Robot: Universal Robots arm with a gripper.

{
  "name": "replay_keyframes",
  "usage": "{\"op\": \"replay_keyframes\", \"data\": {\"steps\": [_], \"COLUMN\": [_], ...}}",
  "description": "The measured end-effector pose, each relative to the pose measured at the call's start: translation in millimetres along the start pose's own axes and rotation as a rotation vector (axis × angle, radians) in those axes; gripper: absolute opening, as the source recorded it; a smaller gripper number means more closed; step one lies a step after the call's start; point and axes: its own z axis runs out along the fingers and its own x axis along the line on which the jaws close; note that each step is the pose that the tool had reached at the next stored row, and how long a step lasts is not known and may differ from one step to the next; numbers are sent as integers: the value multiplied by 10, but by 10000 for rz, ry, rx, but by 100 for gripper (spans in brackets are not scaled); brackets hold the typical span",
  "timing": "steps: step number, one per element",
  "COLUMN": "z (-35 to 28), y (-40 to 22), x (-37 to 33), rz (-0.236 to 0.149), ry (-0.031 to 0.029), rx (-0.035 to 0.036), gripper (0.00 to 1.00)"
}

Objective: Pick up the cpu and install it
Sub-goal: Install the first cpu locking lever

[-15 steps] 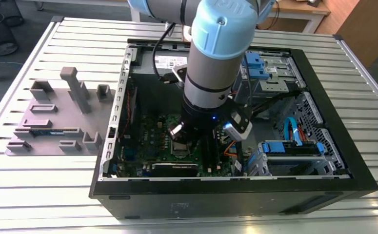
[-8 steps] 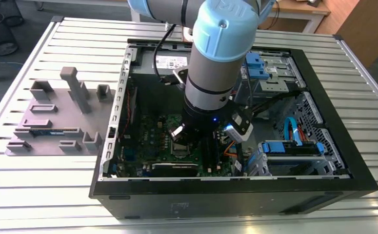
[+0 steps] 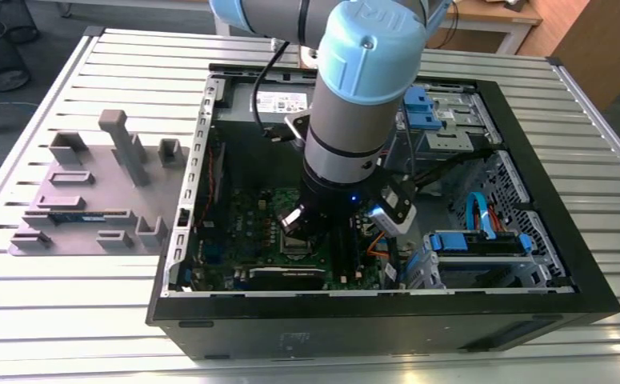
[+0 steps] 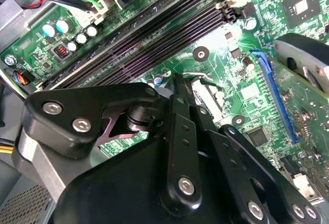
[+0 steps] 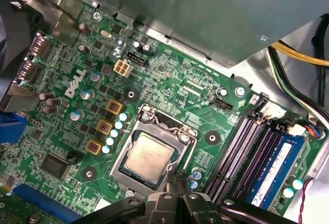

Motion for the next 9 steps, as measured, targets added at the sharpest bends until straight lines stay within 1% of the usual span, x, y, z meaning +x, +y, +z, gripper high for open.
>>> {"op": "replay_keyframes", "data": {"steps": [9], "z": [35], "y": [-32], "x": [11], "rz": [1], "ry": [7], "rx": [6], "gripper": [11]}}
